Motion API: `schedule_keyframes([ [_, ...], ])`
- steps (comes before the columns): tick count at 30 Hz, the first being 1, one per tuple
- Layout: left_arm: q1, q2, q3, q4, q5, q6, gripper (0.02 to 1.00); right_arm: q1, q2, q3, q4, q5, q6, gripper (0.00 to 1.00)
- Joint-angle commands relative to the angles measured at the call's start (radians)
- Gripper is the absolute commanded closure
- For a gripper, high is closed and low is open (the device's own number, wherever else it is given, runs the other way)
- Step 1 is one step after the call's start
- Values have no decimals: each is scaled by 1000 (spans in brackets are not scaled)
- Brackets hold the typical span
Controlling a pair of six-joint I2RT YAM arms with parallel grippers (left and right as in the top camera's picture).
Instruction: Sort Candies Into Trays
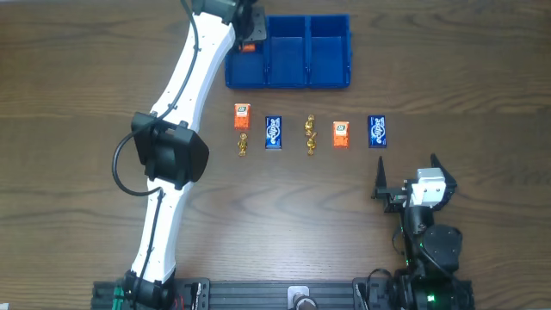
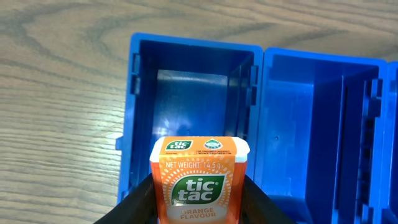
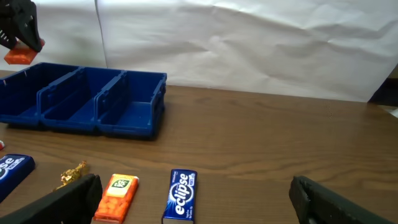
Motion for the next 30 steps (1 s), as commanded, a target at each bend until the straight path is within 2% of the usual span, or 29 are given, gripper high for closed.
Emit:
schedule_keyframes([
  [1, 6, -2, 29, 2, -35, 13, 794, -5, -7, -2, -6, -6, -12, 3],
  [5, 5, -2, 29, 5, -49, 15, 781, -5, -7, -2, -6, -6, -12, 3],
  [12, 5, -2, 29, 19, -76, 22, 687, -5, -7, -2, -6, -6, -13, 3],
  [15, 5, -6, 33, 19, -82, 23, 577, -5, -7, -2, -6, -6, -13, 3],
  [18, 5, -17, 42, 23, -82, 30, 426, -5, -7, -2, -6, -6, -12, 3],
  [22, 5, -52, 42, 24, -78, 30, 312, -5, -7, -2, -6, -6, -13, 3],
  [27, -17, -166, -7, 5, -77, 29, 308, -5, -7, -2, -6, -6, -12, 3],
  [30, -49, -307, -187, 45, -77, 28, 305, -5, -7, -2, -6, -6, -13, 3],
])
